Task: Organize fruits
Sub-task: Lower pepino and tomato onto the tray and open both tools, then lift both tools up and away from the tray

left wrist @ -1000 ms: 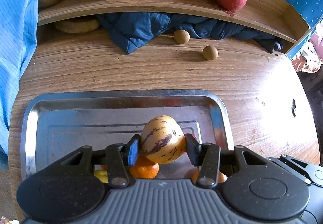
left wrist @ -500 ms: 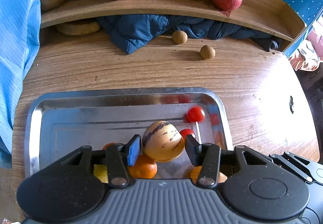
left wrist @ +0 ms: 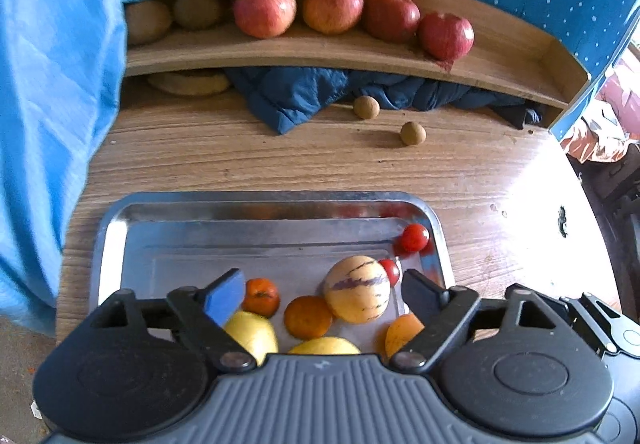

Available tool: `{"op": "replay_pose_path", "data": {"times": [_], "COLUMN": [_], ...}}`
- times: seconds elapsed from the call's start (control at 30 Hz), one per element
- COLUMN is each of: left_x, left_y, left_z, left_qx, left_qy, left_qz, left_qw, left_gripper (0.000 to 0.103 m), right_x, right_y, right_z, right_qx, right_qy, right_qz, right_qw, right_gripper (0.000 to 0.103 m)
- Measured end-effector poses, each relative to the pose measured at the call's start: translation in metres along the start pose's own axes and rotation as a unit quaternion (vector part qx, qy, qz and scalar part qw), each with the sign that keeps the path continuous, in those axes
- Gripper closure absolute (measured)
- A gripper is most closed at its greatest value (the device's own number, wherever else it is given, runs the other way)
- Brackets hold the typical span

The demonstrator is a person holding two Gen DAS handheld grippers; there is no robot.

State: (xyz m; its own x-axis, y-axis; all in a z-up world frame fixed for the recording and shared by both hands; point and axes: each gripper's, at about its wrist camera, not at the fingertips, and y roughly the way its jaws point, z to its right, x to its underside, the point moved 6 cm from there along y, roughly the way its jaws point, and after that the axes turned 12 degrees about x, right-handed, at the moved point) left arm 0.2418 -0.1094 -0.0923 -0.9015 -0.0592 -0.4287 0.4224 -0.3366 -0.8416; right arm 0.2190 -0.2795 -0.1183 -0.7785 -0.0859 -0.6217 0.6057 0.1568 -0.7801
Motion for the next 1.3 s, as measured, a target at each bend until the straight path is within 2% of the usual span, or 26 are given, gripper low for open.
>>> {"op": "replay_pose_path", "data": {"times": [0.2, 0.4, 0.77, 1.03, 1.3], "left_x": [0.015, 0.037, 0.075, 0.083, 0.075], "left_y": [-0.028, -0.046, -0.053, -0.045, -0.044], "left_z": [-0.016, -0.039, -0.055, -0.051, -0.042], "left_qx": [-0.02, -0.047, -0.077, -0.094, -0.101], "left_qy": [-0.011, -0.027, -0.034, -0.026, -0.013], "left_qz": [0.01, -0.002, -0.062, -0.108, -0.108], "left_qw": [0.9997, 0.9985, 0.9945, 0.9893, 0.9889], "left_gripper": [0.003, 0.001, 0.001, 0.001, 0.001], "right_x": [0.005, 0.014, 0.036, 0.046, 0.038], "right_y": [-0.008, -0.011, -0.007, -0.005, -0.001], "right_z": [-0.007, -0.01, -0.021, -0.013, -0.003], "right_qx": [-0.011, -0.017, -0.037, -0.026, -0.017], "right_qy": [-0.004, -0.011, -0.054, -0.061, -0.05], "right_qz": [0.002, -0.008, -0.068, -0.097, -0.097], "right_qw": [1.0, 1.0, 0.996, 0.993, 0.994], "right_gripper": [0.001, 0.001, 0.001, 0.001, 0.001]}}
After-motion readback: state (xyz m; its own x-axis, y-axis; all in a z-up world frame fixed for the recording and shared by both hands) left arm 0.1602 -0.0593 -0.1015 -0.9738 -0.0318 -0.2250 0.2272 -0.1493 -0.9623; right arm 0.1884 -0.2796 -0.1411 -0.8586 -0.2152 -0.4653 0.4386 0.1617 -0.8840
